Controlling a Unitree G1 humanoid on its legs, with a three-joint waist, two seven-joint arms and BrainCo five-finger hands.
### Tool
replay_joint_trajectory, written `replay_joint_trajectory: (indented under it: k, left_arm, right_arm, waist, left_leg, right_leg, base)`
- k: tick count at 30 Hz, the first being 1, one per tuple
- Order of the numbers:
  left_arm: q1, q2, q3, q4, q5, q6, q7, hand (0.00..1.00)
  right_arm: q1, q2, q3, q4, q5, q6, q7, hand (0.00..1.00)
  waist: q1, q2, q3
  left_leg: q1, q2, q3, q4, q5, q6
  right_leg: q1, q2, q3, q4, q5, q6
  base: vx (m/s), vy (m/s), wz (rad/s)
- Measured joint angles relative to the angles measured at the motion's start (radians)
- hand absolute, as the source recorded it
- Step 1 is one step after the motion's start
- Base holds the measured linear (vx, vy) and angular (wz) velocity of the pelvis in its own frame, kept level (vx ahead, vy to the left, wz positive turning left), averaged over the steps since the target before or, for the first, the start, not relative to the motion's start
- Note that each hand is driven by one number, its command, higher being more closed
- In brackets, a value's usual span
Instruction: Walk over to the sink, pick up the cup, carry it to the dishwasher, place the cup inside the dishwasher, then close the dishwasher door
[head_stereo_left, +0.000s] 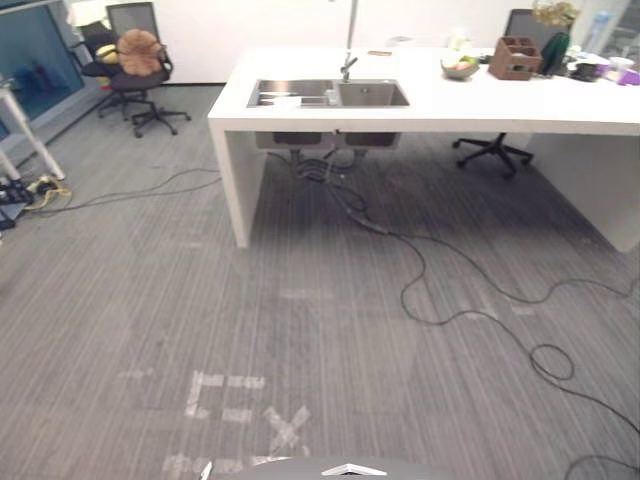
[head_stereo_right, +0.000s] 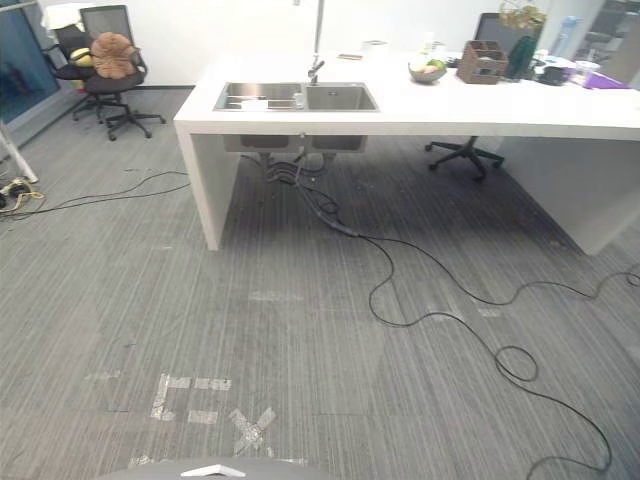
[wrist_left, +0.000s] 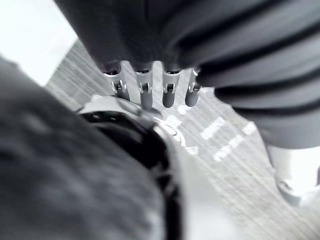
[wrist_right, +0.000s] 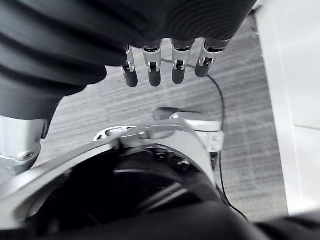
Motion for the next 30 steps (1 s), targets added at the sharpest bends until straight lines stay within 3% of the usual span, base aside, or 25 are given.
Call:
replay_joint_trajectory:
  k: [4, 6, 10, 13, 23, 26, 30]
  left_arm:
    - [-0.005, -0.005, -0.021, -0.001, 0.073, -0.118, -0.004, 0.00]
    - [-0.006, -0.002, -0.039, -0.001, 0.110, -0.151, -0.003, 0.00]
    - [-0.004, 0.000, -0.043, 0.001, 0.155, -0.173, 0.017, 0.00]
    - [-0.011, -0.001, -0.048, 0.010, 0.168, -0.209, 0.077, 0.00]
    - [-0.017, -0.005, -0.048, 0.022, 0.171, -0.277, 0.126, 0.00]
    - [-0.017, -0.006, -0.049, 0.038, 0.131, -0.307, 0.117, 0.00]
    - [-0.013, -0.006, -0.053, 0.038, 0.065, -0.304, 0.120, 0.00]
  right_arm:
    - [-0.041, 0.000, 0.000, 0.001, -0.018, -0.091, 0.018, 0.00]
    - [-0.060, -0.003, 0.001, 0.004, -0.065, -0.096, 0.049, 0.00]
    - [-0.082, -0.011, 0.019, 0.017, -0.055, -0.057, 0.085, 0.00]
    - [-0.103, -0.015, 0.019, 0.046, -0.033, -0.029, 0.117, 0.00]
    - [-0.105, -0.013, 0.027, 0.048, -0.015, -0.057, 0.153, 0.00]
    - [-0.105, -0.013, 0.029, 0.050, 0.006, -0.057, 0.155, 0.00]
    - [-0.111, -0.012, 0.036, 0.050, 0.014, -0.065, 0.154, 0.00]
  waist:
    - [-0.001, -0.001, 0.000]
    - [-0.002, 0.000, 0.000]
    - [-0.009, -0.001, 0.001]
    - [-0.017, -0.003, 0.002]
    - [-0.023, -0.012, 0.013]
    - [-0.025, -0.013, 0.015]
    - [-0.027, -0.016, 0.026]
  left_leg:
    - [-0.003, -0.004, -0.023, -0.001, 0.003, 0.005]
    - [-0.002, -0.006, -0.027, -0.001, 0.006, 0.007]
    - [-0.002, -0.009, -0.035, 0.000, 0.009, 0.011]
    - [-0.004, -0.013, -0.042, -0.001, 0.013, 0.016]
    - [-0.022, -0.020, -0.046, -0.001, 0.014, 0.017]
    - [-0.021, -0.024, -0.048, -0.001, 0.014, 0.018]
    - [-0.020, -0.030, -0.049, 0.000, 0.013, 0.020]
  right_leg:
    - [0.003, -0.001, -0.012, 0.001, 0.000, 0.001]
    - [0.003, -0.001, -0.013, 0.001, 0.001, 0.002]
    - [0.001, -0.002, -0.012, 0.000, 0.003, 0.002]
    - [0.001, -0.003, -0.010, -0.003, 0.004, 0.003]
    - [-0.014, -0.009, -0.007, -0.004, 0.011, 0.006]
    - [-0.014, -0.012, -0.007, -0.004, 0.019, 0.007]
    - [-0.014, -0.014, -0.007, -0.004, 0.021, 0.010]
  base:
    - [-0.01, 0.001, 0.09]
    - [-0.02, 0.002, 0.07]
    - [-0.01, 0.004, 0.01]
    - [-0.03, 0.011, 0.03]
    - [-0.03, 0.024, 0.01]
    - [0.01, 0.022, 0.01]
    - [0.00, 0.018, 0.00]
